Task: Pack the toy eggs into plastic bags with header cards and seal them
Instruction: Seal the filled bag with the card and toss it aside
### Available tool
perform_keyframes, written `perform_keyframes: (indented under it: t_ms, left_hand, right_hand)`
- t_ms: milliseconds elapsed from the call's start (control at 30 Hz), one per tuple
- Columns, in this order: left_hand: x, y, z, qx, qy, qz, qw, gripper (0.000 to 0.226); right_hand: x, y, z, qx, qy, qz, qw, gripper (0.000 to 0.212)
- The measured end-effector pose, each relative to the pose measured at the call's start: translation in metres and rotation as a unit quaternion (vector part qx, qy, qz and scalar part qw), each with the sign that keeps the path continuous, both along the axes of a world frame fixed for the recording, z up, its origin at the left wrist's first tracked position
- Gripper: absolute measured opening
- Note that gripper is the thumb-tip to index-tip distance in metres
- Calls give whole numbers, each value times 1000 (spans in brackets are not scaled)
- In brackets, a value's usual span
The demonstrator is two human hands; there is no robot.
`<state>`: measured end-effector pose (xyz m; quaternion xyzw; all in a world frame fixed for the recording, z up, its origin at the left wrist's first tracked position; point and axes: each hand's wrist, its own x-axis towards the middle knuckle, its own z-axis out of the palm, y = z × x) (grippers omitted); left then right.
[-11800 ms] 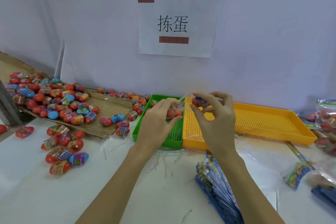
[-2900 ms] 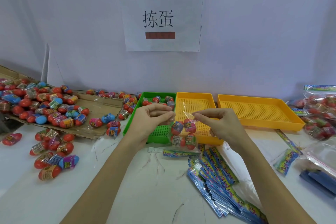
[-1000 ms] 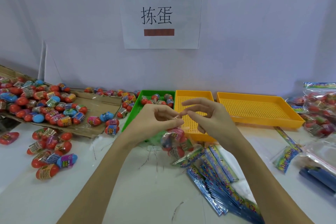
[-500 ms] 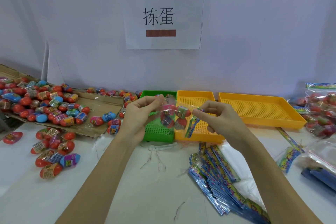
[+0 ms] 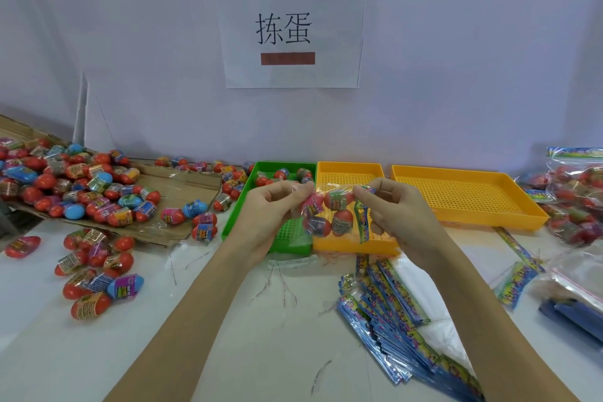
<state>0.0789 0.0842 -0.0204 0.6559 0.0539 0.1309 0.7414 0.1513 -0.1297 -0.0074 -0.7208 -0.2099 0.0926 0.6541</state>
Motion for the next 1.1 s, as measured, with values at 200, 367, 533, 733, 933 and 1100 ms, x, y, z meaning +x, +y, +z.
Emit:
perform_keyframes:
  t_ms: [200,367,533,733,933,1100]
  left_hand:
    - [2,-5,3,-66,2,45,997,16]
    - [1,-9,5,-80,10,44,996,20]
    - [1,-5,5,-105,-27,120,987,21]
    - [0,-2,6,-109,-21,82,990,10]
    - [-2,1,10,-172,3,-15,985,28]
    - [-3,5,10,-72,77,-123,987,37]
  right_hand:
    - [-1,2,1,5,-4,18,1000,34]
    - [1,2,-2,0,-3,23,1000,33]
    - [-3,1,-3,-118,-6,126,985,34]
    - [0,-2,-1,-67,7,50,996,24]
    - [1,-7,6,-22,-31,16,999,21]
    - [0,-7,6,10,-20,42,999,35]
